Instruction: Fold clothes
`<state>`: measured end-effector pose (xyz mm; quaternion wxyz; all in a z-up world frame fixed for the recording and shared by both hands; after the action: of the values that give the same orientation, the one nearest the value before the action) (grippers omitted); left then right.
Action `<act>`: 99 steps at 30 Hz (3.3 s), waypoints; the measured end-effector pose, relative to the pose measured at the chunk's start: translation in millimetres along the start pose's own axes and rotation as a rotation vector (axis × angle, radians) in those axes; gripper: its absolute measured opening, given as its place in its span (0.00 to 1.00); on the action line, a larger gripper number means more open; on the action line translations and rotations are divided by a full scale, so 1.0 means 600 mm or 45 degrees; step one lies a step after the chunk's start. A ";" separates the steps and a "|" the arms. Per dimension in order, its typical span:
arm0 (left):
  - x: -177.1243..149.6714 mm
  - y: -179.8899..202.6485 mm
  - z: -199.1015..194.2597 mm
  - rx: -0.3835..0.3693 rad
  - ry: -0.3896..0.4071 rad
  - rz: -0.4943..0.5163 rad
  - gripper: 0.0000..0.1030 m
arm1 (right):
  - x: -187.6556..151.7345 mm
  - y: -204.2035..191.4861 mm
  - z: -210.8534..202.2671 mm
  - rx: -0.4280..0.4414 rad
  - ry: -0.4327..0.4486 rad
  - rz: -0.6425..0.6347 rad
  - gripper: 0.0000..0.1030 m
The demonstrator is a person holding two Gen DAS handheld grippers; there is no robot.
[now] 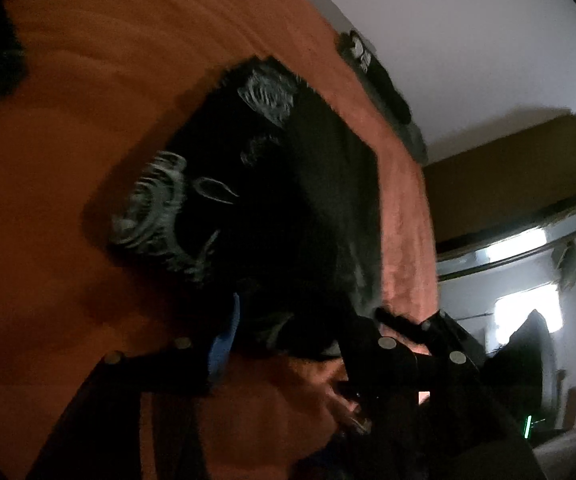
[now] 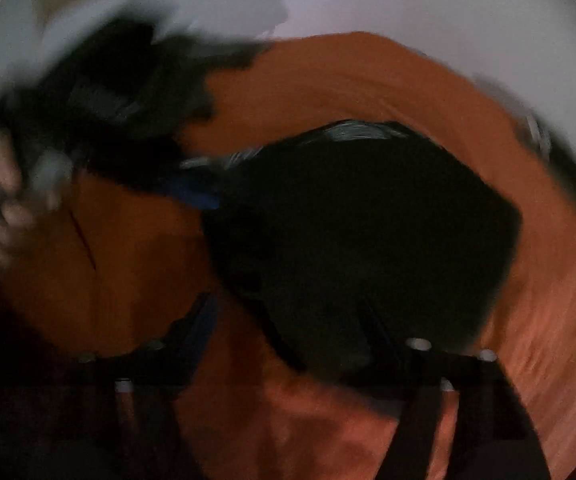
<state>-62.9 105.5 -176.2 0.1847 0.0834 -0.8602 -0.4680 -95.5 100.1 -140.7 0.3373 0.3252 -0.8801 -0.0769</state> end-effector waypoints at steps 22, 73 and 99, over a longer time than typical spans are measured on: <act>0.006 0.019 -0.022 -0.034 0.067 -0.077 0.55 | -0.020 0.164 -0.026 0.927 -0.133 1.037 0.01; -0.012 -0.070 -0.063 0.170 0.320 -0.268 0.35 | 0.042 0.318 0.123 0.367 -0.197 0.837 0.72; -0.058 -0.010 -0.105 0.247 0.213 -0.039 0.39 | 0.018 0.290 0.131 0.618 -0.196 0.946 0.49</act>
<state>-6.2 64.4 -158.2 0.2397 0.1529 -0.8815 -0.3769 -242.7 221.7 -133.2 0.1896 0.0503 -0.9523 0.2339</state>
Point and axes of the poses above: each gripper's, at about its wrist camera, not at the fingertips, and z roughly the way its jaws point, y to its right, x to its top, the point moved 9 cm from there along z, roughly the way its jaws point, and after that the axes turned 13 degrees about -x, right-handed, at the moved point
